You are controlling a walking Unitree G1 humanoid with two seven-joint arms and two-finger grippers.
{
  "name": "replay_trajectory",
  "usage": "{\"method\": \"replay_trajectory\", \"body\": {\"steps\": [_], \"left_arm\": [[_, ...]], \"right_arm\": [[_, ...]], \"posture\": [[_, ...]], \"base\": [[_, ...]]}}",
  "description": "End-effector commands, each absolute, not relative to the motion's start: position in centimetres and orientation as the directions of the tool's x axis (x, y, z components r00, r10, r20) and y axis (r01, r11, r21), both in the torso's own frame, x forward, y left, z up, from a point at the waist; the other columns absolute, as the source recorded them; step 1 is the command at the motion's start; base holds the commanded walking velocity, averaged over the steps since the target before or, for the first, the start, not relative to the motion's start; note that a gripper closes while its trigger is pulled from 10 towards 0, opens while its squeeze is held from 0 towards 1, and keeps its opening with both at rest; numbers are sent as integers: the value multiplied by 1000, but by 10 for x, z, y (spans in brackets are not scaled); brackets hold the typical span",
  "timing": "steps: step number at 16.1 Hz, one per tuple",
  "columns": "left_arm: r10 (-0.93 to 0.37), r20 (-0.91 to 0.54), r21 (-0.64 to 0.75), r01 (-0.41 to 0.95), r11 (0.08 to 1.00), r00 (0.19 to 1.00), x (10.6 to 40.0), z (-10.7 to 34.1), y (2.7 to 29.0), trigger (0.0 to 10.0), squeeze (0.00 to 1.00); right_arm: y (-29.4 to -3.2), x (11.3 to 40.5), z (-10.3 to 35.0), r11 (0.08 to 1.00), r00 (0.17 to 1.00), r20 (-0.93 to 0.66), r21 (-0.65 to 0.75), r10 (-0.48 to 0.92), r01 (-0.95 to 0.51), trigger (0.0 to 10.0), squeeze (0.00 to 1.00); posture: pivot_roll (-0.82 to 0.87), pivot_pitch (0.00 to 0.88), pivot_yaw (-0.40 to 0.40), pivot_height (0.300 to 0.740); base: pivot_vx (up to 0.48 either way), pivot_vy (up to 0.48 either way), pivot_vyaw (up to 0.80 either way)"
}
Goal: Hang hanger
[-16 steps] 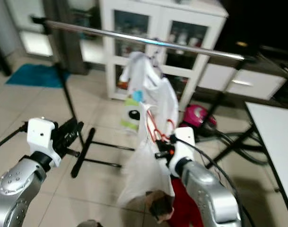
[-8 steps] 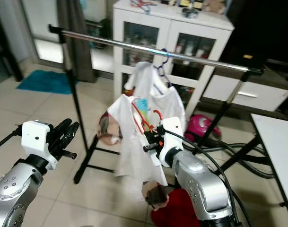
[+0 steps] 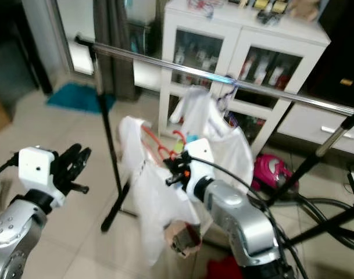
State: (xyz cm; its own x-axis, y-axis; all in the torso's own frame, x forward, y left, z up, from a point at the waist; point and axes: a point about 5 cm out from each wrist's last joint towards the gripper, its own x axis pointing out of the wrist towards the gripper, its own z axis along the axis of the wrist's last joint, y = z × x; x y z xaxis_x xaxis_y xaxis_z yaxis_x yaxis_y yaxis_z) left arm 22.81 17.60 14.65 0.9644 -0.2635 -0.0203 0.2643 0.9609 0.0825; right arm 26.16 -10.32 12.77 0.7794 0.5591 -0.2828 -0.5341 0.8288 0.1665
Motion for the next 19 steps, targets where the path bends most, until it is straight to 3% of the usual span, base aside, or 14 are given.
{"method": "replay_trajectory", "body": {"steps": [1, 7, 10, 14, 19], "left_arm": [[-291, -25, 85, 292, 953, 957, 226, 147, 172, 10000, 0], [-324, -27, 81, 326, 942, 946, 225, 147, 168, 10000, 0], [-376, -23, 64, 377, 924, 926, 223, 149, 163, 10000, 0], [-600, -24, 15, 600, 800, 800, 214, 152, 144, 10000, 0], [-647, -36, 17, 647, 762, 762, 216, 154, 144, 10000, 0]], "right_arm": [[-106, 265, 139, 833, 796, -245, 142, 553, -535, 10000, 0], [-103, 268, 160, 836, 814, -191, 86, 548, -543, 10000, 0], [-103, 274, 174, 860, 847, -163, 25, 507, -510, 10000, 0], [-115, 295, 185, 947, 928, -188, 37, 320, -319, 10000, 0], [-111, 321, 186, 975, 943, -247, 59, 224, -216, 10000, 0]], "posture": [[148, 25, -76, 740], [150, 26, -73, 740], [149, 26, -72, 740], [140, 26, -72, 740], [142, 24, -66, 740]], "base": [[450, 0, 0], [446, 0, 0], [0, 0, 0], [0, 0, 0], [0, 0, 0]]}}
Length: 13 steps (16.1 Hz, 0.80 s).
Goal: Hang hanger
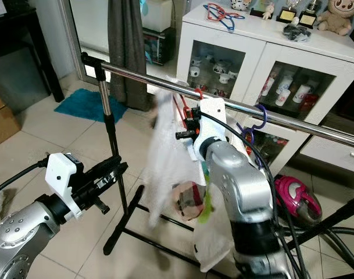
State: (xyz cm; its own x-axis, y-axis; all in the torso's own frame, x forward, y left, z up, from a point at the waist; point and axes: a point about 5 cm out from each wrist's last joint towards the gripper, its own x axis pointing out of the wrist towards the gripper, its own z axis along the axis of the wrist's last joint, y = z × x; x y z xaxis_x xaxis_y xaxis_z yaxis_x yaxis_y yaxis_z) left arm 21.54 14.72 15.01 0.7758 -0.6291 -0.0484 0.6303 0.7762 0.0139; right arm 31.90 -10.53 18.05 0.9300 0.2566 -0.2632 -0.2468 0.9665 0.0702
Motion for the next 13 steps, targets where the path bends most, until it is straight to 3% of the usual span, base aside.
{"method": "replay_trajectory", "body": {"steps": [1, 8, 13], "left_arm": [[-650, -36, 17, 650, 759, 759, 216, 154, 145, 10000, 0], [-673, -53, 15, 674, 738, 738, 213, 153, 144, 10000, 0], [-682, -51, 20, 684, 729, 729, 213, 155, 144, 10000, 0]], "right_arm": [[-108, 327, 184, 975, 938, -265, 61, 222, -214, 10000, 0], [-113, 351, 175, 985, 924, -342, 72, 171, -156, 10000, 0], [-112, 356, 188, 984, 944, -282, 83, 173, -156, 10000, 0]], "posture": [[142, 24, -66, 740], [159, 17, -76, 740], [161, 15, -74, 740]], "base": [[0, 0, 0], [0, 0, 0], [0, 0, 0]]}}
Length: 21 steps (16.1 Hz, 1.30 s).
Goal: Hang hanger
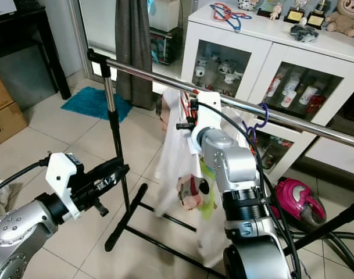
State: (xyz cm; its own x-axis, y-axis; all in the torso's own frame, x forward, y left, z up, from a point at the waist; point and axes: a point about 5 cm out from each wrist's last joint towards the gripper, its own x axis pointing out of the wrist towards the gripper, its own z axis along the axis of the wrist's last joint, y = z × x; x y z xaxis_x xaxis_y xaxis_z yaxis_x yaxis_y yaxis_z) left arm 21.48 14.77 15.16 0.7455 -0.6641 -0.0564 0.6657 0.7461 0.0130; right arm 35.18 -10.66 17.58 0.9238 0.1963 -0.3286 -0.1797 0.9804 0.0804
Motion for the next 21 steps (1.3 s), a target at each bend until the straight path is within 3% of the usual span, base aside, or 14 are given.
{"method": "replay_trajectory", "body": {"steps": [1, 9, 21], "left_arm": [[-683, -50, 20, 685, 729, 729, 213, 155, 144, 10000, 0], [-702, -61, 11, 704, 711, 710, 213, 154, 143, 10000, 0], [-720, -88, -2, 723, 691, 688, 210, 151, 140, 10000, 0]], "right_arm": [[-112, 357, 189, 985, 946, -276, 87, 168, -150, 10000, 0], [-122, 384, 179, 993, 921, -375, 82, 110, -86, 10000, 0], [-125, 389, 172, 992, 894, -430, 68, 126, -107, 10000, 0]], "posture": [[161, 15, -74, 740], [160, 10, -69, 740], [160, 19, -67, 740]], "base": [[0, 0, 0], [0, 0, 0], [0, 0, 0]]}}
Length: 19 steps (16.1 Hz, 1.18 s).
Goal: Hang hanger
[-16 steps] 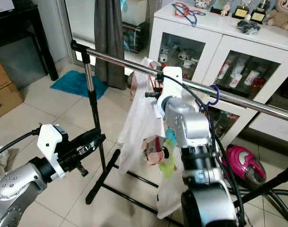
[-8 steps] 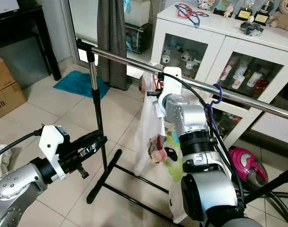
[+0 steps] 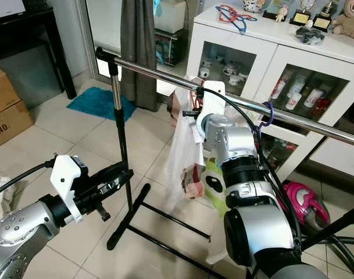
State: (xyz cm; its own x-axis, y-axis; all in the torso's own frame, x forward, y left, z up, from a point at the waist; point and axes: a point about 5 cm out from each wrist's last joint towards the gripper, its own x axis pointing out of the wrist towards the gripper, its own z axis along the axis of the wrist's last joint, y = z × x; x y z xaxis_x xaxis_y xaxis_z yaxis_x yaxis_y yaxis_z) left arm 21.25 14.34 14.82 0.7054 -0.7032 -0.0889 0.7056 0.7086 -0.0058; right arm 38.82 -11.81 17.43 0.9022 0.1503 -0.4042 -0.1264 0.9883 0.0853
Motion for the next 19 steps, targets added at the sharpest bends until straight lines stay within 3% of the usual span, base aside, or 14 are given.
{"method": "replay_trajectory", "body": {"steps": [1, 6, 7, 9, 10, 11, 17, 18, 19], "left_arm": [[-721, -93, 0, 725, 689, 686, 210, 150, 140, 10000, 0], [-734, -76, 0, 736, 677, 675, 210, 152, 137, 10000, 0], [-733, -62, 1, 735, 678, 677, 211, 154, 137, 10000, 0], [-732, -58, 8, 734, 679, 678, 211, 155, 137, 10000, 0], [-732, -58, 8, 734, 680, 679, 211, 155, 137, 10000, 0], [-728, -55, 11, 730, 684, 683, 212, 155, 137, 10000, 0], [-715, -44, -3, 715, 699, 698, 211, 156, 139, 10000, 0], [-717, -44, -10, 717, 697, 696, 211, 155, 138, 10000, 0], [-716, -44, -16, 716, 698, 696, 211, 155, 137, 10000, 0]], "right_arm": [[-122, 385, 161, 990, 873, -468, 54, 140, -130, 10000, 0], [-121, 379, 150, 988, 859, -490, 43, 149, -148, 10000, 0], [-121, 379, 153, 988, 868, -473, 36, 151, -152, 10000, 224], [-121, 381, 161, 984, 897, -408, 21, 169, -176, 10000, 855], [-121, 381, 163, 984, 903, -394, 19, 172, -179, 10000, 855], [-121, 382, 171, 982, 921, -341, 36, 188, -187, 10000, 1000], [-129, 358, 203, 932, 914, -204, -17, 351, -362, 10000, 1000], [-133, 349, 204, 916, 897, -222, -31, 383, -399, 10000, 0], [-138, 338, 204, 898, 874, -245, -30, 420, -439, 10000, 0]], "posture": [[160, 19, -67, 740], [158, 19, -66, 740], [158, 19, -66, 740], [158, 19, -66, 740], [158, 19, -66, 740], [162, 18, -65, 740], [145, 26, -53, 740], [138, 29, -49, 740], [133, 32, -49, 740]], "base": [[0, 0, 0], [0, 0, 0], [0, 0, 0], [0, 0, 0], [0, 0, 0], [0, 0, 0], [0, 0, 0], [0, 0, 0], [0, 0, 0]]}}
